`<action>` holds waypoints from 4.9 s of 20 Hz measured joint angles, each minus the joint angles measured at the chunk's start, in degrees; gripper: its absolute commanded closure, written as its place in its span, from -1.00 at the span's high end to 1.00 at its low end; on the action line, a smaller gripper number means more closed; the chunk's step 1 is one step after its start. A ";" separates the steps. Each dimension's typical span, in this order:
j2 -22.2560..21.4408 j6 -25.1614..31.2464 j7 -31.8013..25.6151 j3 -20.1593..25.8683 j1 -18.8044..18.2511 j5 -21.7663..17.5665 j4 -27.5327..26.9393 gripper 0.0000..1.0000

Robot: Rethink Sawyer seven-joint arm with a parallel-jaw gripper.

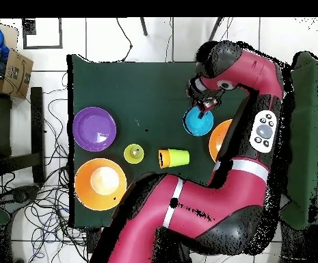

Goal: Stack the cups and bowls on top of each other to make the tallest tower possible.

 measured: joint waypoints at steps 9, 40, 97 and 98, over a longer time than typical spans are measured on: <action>-5.91 0.74 0.00 -0.40 0.10 1.34 0.02 1.00; -10.85 -8.05 0.00 -1.50 2.80 5.03 0.02 1.00; -12.50 -27.67 11.06 -4.41 11.85 19.97 17.22 1.00; -12.51 -27.67 11.43 -4.52 12.15 20.07 17.22 1.00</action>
